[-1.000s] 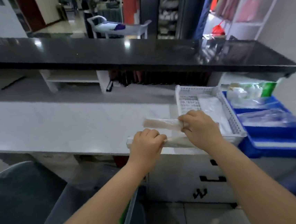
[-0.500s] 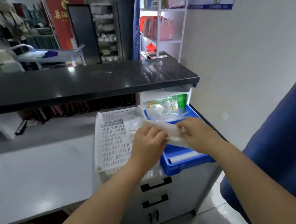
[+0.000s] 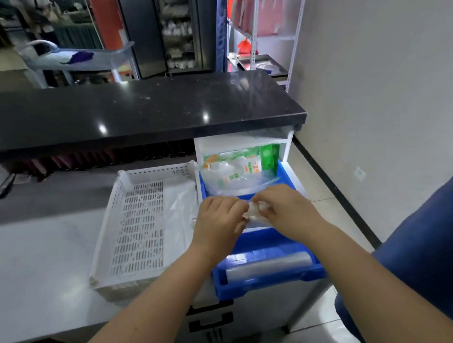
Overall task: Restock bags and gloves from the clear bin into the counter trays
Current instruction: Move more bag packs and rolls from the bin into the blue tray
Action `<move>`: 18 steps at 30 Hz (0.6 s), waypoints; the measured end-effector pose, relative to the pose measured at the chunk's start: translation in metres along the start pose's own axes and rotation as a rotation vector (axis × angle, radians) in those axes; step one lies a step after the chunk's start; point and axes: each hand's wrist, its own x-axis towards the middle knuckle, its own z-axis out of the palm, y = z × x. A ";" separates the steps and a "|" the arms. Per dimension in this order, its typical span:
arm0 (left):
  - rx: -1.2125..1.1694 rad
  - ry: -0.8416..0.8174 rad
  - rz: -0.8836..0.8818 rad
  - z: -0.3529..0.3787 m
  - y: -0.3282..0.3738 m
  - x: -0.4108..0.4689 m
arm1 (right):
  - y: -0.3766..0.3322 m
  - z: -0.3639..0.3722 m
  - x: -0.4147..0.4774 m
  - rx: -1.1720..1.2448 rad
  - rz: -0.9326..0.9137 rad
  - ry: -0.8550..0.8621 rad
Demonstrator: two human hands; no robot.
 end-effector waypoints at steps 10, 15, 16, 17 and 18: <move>0.078 -0.225 0.005 0.026 -0.043 0.045 | 0.017 0.022 0.057 0.028 0.116 -0.005; 0.030 -0.261 -0.009 0.040 -0.062 0.058 | 0.030 0.015 0.065 -0.021 -0.061 0.113; 0.028 -0.260 -0.019 0.042 -0.067 0.059 | 0.033 0.015 0.062 -0.013 -0.102 0.184; 0.032 -0.261 -0.033 0.044 -0.071 0.060 | 0.036 0.015 0.059 0.003 -0.129 0.253; 0.039 -0.261 -0.047 0.046 -0.075 0.060 | 0.041 0.018 0.056 0.021 -0.140 0.304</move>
